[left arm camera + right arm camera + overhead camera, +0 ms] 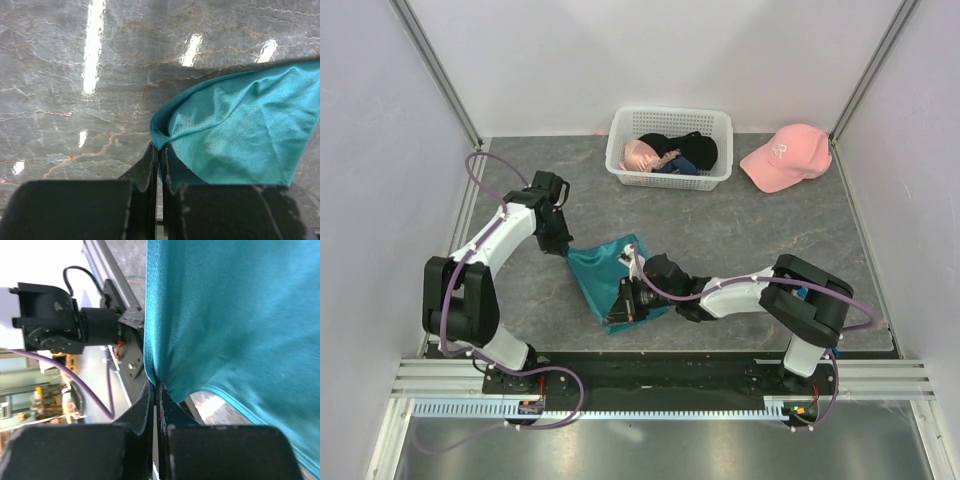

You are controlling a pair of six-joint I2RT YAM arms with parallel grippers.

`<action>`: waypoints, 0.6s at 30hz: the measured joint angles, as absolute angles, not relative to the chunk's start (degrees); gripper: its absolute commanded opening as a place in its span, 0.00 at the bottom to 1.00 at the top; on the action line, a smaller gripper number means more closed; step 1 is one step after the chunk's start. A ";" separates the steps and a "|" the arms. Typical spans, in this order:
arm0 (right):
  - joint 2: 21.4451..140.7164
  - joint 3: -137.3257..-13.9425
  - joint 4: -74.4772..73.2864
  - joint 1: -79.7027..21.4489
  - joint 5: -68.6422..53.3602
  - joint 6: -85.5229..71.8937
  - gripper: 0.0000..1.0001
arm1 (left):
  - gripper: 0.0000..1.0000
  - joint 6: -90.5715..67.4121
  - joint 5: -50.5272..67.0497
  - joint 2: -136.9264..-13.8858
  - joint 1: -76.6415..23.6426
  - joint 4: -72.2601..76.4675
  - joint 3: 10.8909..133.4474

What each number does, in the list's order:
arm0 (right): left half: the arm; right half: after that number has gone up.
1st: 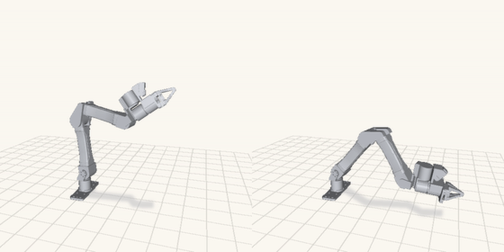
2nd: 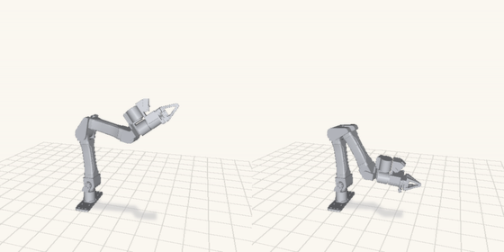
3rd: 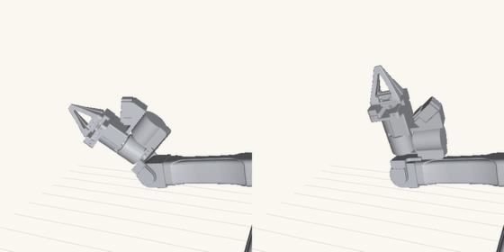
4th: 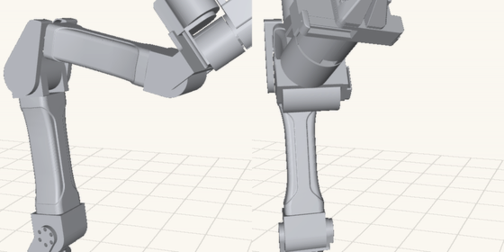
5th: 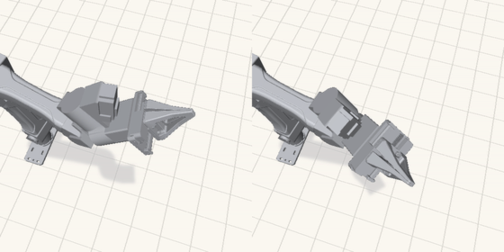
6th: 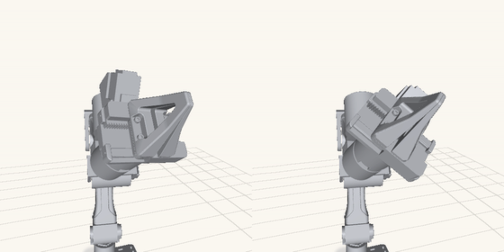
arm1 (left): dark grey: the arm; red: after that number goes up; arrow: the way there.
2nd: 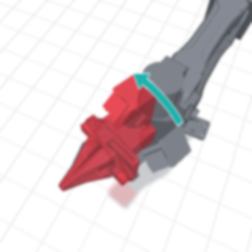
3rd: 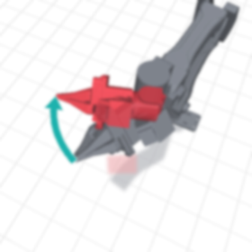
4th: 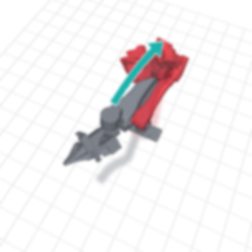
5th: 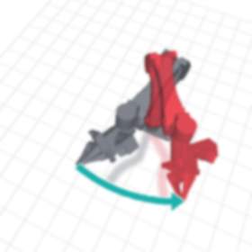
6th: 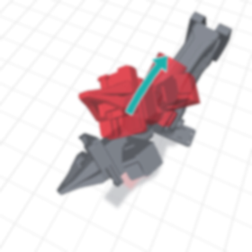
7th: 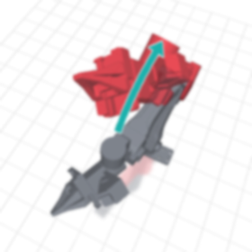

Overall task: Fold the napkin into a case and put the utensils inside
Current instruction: Fold the lower triangle-folded napkin at the center of the board.

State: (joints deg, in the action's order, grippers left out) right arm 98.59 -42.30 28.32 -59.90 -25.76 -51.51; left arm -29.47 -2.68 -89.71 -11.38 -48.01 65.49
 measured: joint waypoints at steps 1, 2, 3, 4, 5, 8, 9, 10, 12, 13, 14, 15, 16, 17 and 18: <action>99.31 -42.68 29.15 -60.14 -25.91 -52.38 0.00 | 0.02 -29.39 -3.05 -89.60 -11.31 -47.99 65.47; 99.77 -42.78 29.87 -60.36 -26.06 -53.12 0.00 | 0.02 -29.41 -3.31 -89.49 -11.35 -47.99 65.45; 99.94 -42.78 30.48 -60.53 -26.20 -53.80 0.00 | 0.02 -29.45 -3.75 -89.38 -11.57 -48.03 65.36; 99.96 -42.74 31.07 -60.62 -26.33 -54.46 0.00 | 0.02 -29.65 -4.45 -89.30 -11.94 -48.10 65.32; 99.92 -42.61 31.57 -60.64 -26.63 -54.85 0.00 | 0.02 -29.98 -5.13 -89.30 -12.45 -48.10 65.30; 99.72 -40.95 33.54 -60.64 -27.03 -55.90 0.00 | 0.02 -31.59 -8.51 -89.30 -15.51 -48.12 65.36; 99.61 -39.86 34.46 -60.60 -27.09 -56.34 0.00 | 0.02 -32.29 -9.63 -89.45 -17.06 -48.31 65.60; 99.44 -38.57 35.57 -60.53 -27.11 -56.84 0.00 | 0.02 -32.99 -10.61 -89.89 -18.61 -48.58 66.11; 99.29 -35.99 38.33 -59.92 -27.55 -58.22 0.00 | 0.02 -34.35 -11.90 -91.59 -21.45 -49.34 67.92; 99.29 -34.76 39.77 -59.37 -27.77 -58.92 0.00 | 0.02 -35.00 -12.51 -92.82 -22.55 -49.56 68.93; 99.29 -33.54 41.34 -58.67 -28.01 -59.79 0.00 | 0.02 -35.64 -13.30 -94.15 -23.53 -49.84 70.02; 99.29 -32.32 43.03 -57.87 -28.51 -60.53 0.00 | 0.02 -36.21 -14.06 -95.39 -24.43 -50.06 71.05; 99.26 -31.05 44.73 -57.04 -28.86 -61.28 0.00 | 0.02 -36.71 -14.83 -96.51 -25.17 -50.28 71.94; 99.29 -29.89 46.06 -56.25 -29.19 -61.87 0.00 | 0.02 -37.17 -15.42 -97.58 -25.82 -50.61 72.84; 99.29 -28.88 47.13 -55.55 -29.47 -62.37 0.00 | 0.02 -37.63 -16.01 -98.50 -26.50 -50.87 73.60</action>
State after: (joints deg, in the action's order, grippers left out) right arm 99.29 -28.88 47.13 -55.55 -29.47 -62.37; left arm -37.63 -16.01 -98.50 -26.50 -50.87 73.60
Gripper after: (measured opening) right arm 0.010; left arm 0.043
